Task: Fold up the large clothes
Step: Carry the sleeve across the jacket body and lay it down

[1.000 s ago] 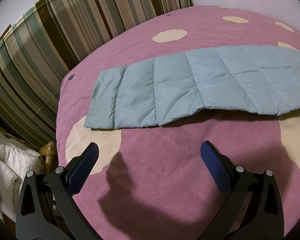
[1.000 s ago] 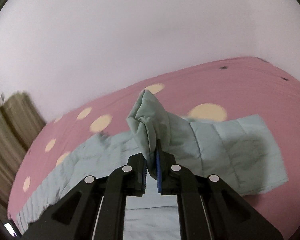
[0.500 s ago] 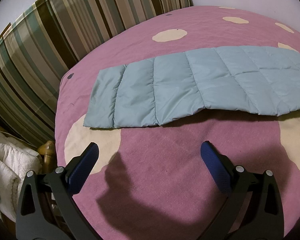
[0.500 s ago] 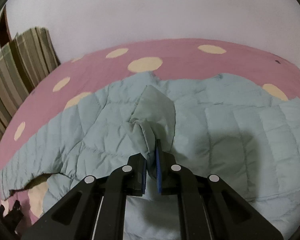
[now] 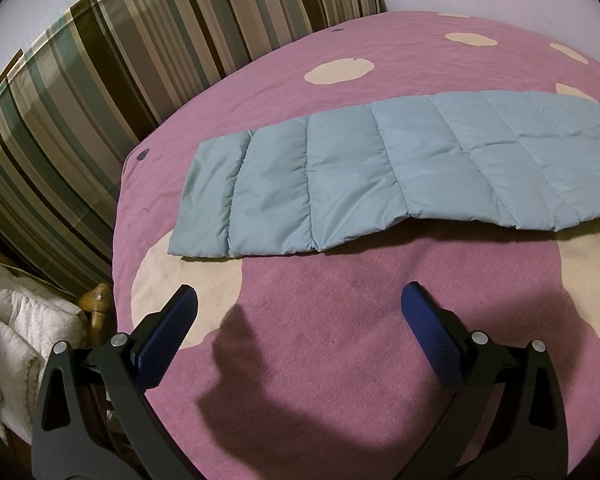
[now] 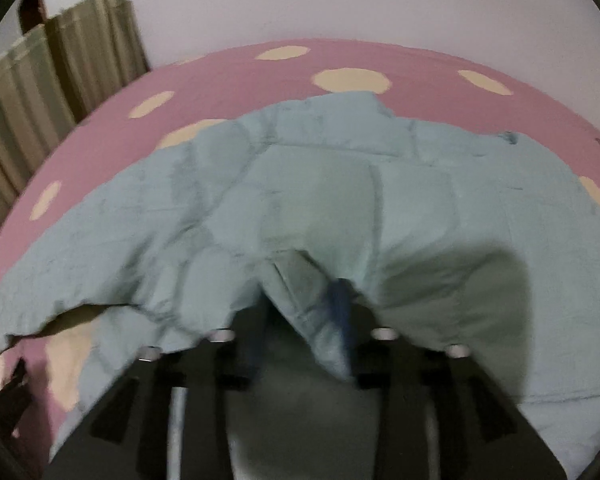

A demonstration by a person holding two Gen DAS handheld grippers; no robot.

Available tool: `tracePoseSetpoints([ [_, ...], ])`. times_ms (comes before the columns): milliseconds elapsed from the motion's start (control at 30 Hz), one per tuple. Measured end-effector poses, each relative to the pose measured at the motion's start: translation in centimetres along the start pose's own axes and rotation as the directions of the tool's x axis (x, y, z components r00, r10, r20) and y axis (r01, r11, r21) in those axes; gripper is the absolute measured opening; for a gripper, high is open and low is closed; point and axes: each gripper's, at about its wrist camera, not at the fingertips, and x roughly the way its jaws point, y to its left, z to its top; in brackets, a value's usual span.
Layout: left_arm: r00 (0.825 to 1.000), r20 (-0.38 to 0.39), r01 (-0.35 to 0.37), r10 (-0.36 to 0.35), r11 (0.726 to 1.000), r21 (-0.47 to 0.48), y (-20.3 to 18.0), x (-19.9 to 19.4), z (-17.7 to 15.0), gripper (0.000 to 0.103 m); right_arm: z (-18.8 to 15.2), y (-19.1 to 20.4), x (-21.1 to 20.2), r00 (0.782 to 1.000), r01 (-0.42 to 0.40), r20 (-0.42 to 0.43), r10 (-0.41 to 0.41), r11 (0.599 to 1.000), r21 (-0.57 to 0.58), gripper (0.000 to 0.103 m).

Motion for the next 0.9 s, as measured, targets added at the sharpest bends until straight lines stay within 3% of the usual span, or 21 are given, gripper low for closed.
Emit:
tracePoseSetpoints([
  [33, 1.000, 0.000, -0.001, 0.001, 1.000, 0.001, 0.0, 0.0, 0.0, 0.101, -0.2, 0.2, -0.3, 1.000, -0.027, -0.001, 0.027, 1.000, -0.006, 0.055],
  [167, 1.000, 0.003, -0.008, 0.008, 1.000, 0.006, 0.1, 0.0, 0.1, 0.101, -1.3, 0.8, -3.2, 0.991, -0.131, -0.012, 0.131, 0.991, -0.038, 0.055],
  [300, 1.000, 0.002, -0.006, 0.006, 1.000, 0.006, 0.0, -0.1, 0.1, 0.101, -2.0, -1.9, -8.1, 0.984, -0.169, 0.060, 0.170, 0.986, -0.010, 0.054],
  [400, 1.000, 0.002, -0.008, 0.008, 1.000, 0.007, 0.0, -0.1, 0.2, 0.101, -2.1, -7.2, -11.7, 0.985, -0.107, 0.142, 0.098, 0.993, 0.058, 0.038],
  [433, 1.000, 0.003, -0.010, 0.010, 1.000, 0.009, 0.1, -0.1, 0.2, 0.101, -2.2, -9.2, -12.5, 0.985, -0.076, 0.160, 0.061, 0.993, 0.089, 0.030],
  [500, 1.000, 0.004, -0.013, 0.013, 1.000, 0.013, 0.1, -0.1, 0.2, 0.101, -2.4, -14.8, -13.6, 0.984, 0.011, 0.173, -0.045, 0.982, 0.188, 0.024],
  [567, 1.000, 0.006, -0.020, 0.020, 1.000, 0.017, 0.1, -0.1, 0.1, 0.101, -3.1, -21.3, -13.9, 0.977, 0.084, 0.160, -0.144, 0.939, 0.333, 0.023],
  [667, 0.999, 0.010, -0.033, 0.032, 0.999, 0.027, 0.0, -0.1, 0.1, 0.101, -4.6, -26.6, -12.8, 0.967, 0.176, 0.096, -0.235, 0.892, 0.416, 0.023],
  [800, 0.999, 0.016, -0.051, 0.050, 0.998, 0.039, -0.4, -0.3, 0.3, 0.101, -6.7, -29.6, -9.0, 0.984, 0.162, -0.006, -0.179, 0.875, 0.457, 0.022],
  [900, 0.998, 0.018, -0.057, 0.056, 0.997, 0.044, -0.5, -0.3, 0.3, 0.101, -7.5, -29.4, -7.8, 0.986, 0.151, -0.004, -0.167, 0.886, 0.439, 0.022],
])
